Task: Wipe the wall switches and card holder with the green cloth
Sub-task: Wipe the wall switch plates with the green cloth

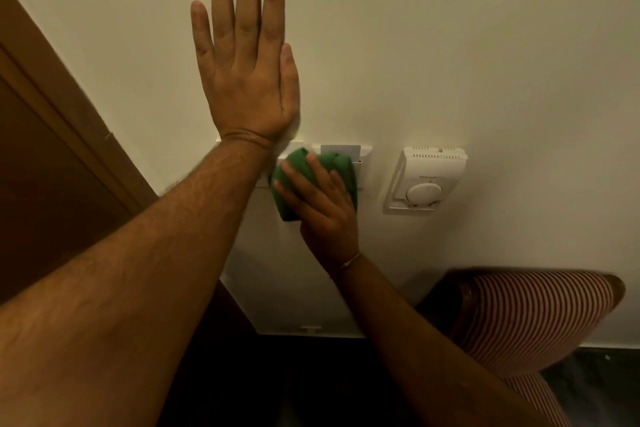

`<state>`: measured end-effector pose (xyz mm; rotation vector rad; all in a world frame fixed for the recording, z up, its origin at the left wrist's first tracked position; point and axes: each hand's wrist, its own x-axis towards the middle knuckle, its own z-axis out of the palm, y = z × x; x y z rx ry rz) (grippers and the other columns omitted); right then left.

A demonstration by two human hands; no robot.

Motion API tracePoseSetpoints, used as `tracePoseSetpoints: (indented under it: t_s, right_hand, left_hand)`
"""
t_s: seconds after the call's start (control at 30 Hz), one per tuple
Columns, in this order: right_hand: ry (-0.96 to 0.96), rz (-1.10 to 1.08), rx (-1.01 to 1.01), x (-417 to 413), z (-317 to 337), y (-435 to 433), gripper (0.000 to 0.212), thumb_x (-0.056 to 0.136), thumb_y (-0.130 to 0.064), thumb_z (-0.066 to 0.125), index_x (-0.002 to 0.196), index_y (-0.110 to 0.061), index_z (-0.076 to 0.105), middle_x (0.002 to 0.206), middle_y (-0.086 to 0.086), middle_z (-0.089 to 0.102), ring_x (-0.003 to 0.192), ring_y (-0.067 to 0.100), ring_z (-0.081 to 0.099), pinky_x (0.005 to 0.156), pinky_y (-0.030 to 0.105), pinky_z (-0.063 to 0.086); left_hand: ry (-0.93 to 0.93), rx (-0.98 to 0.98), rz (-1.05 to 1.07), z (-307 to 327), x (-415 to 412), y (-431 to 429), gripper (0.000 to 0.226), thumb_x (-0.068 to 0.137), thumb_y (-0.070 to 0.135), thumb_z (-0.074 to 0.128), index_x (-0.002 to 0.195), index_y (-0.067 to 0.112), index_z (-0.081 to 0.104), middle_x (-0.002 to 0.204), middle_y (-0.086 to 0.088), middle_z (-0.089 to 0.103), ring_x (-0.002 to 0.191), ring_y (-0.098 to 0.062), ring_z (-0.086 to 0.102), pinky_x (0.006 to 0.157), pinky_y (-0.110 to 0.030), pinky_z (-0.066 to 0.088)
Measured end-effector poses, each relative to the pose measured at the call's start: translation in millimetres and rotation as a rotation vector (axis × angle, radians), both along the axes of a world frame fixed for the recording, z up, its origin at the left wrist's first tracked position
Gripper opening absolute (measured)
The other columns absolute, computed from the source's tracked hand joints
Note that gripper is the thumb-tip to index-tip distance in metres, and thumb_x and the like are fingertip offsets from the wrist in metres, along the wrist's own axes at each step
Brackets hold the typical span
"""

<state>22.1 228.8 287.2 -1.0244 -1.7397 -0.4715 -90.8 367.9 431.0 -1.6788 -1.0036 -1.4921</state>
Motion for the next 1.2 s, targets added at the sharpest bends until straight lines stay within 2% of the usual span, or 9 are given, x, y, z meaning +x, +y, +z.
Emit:
tracePoseSetpoints:
  t_s: [0.13, 0.23, 0.37, 0.57, 0.83, 0.93, 1.0, 1.07, 1.2]
  right_hand:
    - [-0.116, -0.01, -0.042, 18.9, -10.5, -12.0, 0.049, 0.097, 0.007, 0.062, 0.139, -0.017, 0.069, 0.152, 0.007, 0.06, 0.159, 0.025, 0.027, 0.136, 0.039, 0.013]
    - [-0.017, -0.063, 0.004, 35.3, -1.2, -13.6, 0.054, 0.103, 0.006, 0.059, 0.149, -0.023, 0.056, 0.161, -0.003, 0.046, 0.163, 0.027, 0.027, 0.133, 0.047, 0.02]
    - [0.087, -0.124, 0.023, 50.2, 0.3, -20.5, 0.075, 0.091, 0.02, 0.069, 0.149, -0.024, 0.054, 0.159, -0.003, 0.049, 0.162, 0.028, 0.031, 0.132, 0.047, 0.022]
    - [0.042, -0.078, 0.069, 41.9, 14.0, -8.3, 0.07, 0.093, 0.014, 0.071, 0.149, -0.024, 0.054, 0.163, -0.005, 0.045, 0.162, 0.029, 0.03, 0.132, 0.048, 0.02]
    - [-0.081, -0.121, -0.033, 53.6, -28.4, -17.4, 0.037, 0.116, -0.01, 0.04, 0.14, -0.018, 0.067, 0.155, -0.002, 0.052, 0.165, 0.02, 0.021, 0.135, 0.043, 0.018]
    - [-0.087, -0.115, -0.062, 56.4, -33.2, -17.2, 0.038, 0.115, -0.008, 0.041, 0.143, -0.02, 0.062, 0.154, 0.0, 0.056, 0.165, 0.02, 0.021, 0.136, 0.043, 0.016]
    - [-0.081, -0.098, -0.098, 55.9, -28.2, -20.7, 0.04, 0.113, -0.004, 0.042, 0.143, -0.018, 0.063, 0.154, 0.003, 0.057, 0.164, 0.023, 0.023, 0.136, 0.043, 0.016]
    - [-0.082, -0.074, -0.161, 54.0, -18.2, -28.1, 0.043, 0.11, 0.001, 0.042, 0.141, -0.015, 0.067, 0.154, 0.007, 0.058, 0.16, 0.03, 0.03, 0.136, 0.045, 0.015]
    - [-0.079, -0.011, -0.215, 58.5, 28.1, -52.7, 0.045, 0.104, -0.002, 0.05, 0.146, -0.01, 0.061, 0.162, 0.011, 0.047, 0.161, 0.038, 0.027, 0.135, 0.053, 0.014]
  left_hand:
    - [-0.019, -0.019, -0.039, -4.4, 2.7, 5.6, 0.07, 0.118, 0.039, 0.022, 0.181, 0.031, -0.009, 0.186, 0.012, -0.019, 0.175, -0.017, -0.007, 0.142, -0.054, -0.002]
    - [-0.033, -0.047, -0.065, -3.9, 4.9, 5.9, 0.07, 0.119, 0.038, 0.023, 0.181, 0.031, -0.009, 0.187, 0.011, -0.019, 0.175, -0.018, -0.004, 0.142, -0.055, -0.001]
    - [0.008, -0.041, -0.068, 0.7, 1.5, -5.2, 0.07, 0.118, 0.037, 0.023, 0.181, 0.03, -0.007, 0.186, 0.011, -0.02, 0.175, -0.016, -0.012, 0.142, -0.052, -0.003]
    - [-0.014, -0.031, -0.068, 0.3, 2.5, -6.1, 0.07, 0.119, 0.036, 0.025, 0.18, 0.031, -0.009, 0.185, 0.012, -0.021, 0.174, -0.016, -0.012, 0.142, -0.053, -0.001]
    - [-0.05, -0.108, -0.161, -11.6, 1.4, 23.8, 0.071, 0.119, 0.039, 0.026, 0.183, 0.03, -0.003, 0.191, 0.006, -0.003, 0.175, -0.029, 0.028, 0.138, -0.069, 0.018]
    - [0.014, -0.078, -0.142, -8.9, -2.7, 21.3, 0.072, 0.119, 0.04, 0.029, 0.184, 0.029, 0.0, 0.191, 0.006, -0.003, 0.177, -0.027, 0.019, 0.142, -0.062, 0.011]
    - [-0.012, -0.098, -0.117, -2.3, 4.1, 6.2, 0.071, 0.119, 0.04, 0.023, 0.181, 0.033, -0.01, 0.189, 0.01, -0.015, 0.178, -0.025, 0.013, 0.142, -0.064, 0.013]
    - [0.0, -0.106, -0.053, 6.7, 8.5, -13.0, 0.071, 0.119, 0.039, 0.021, 0.178, 0.034, -0.018, 0.184, 0.012, -0.029, 0.176, -0.019, -0.009, 0.144, -0.058, 0.002]
    - [0.12, -0.218, 0.041, 21.2, -7.3, -50.4, 0.086, 0.113, 0.028, 0.04, 0.177, 0.028, -0.017, 0.186, 0.006, -0.028, 0.17, -0.016, -0.029, 0.141, -0.049, -0.012]
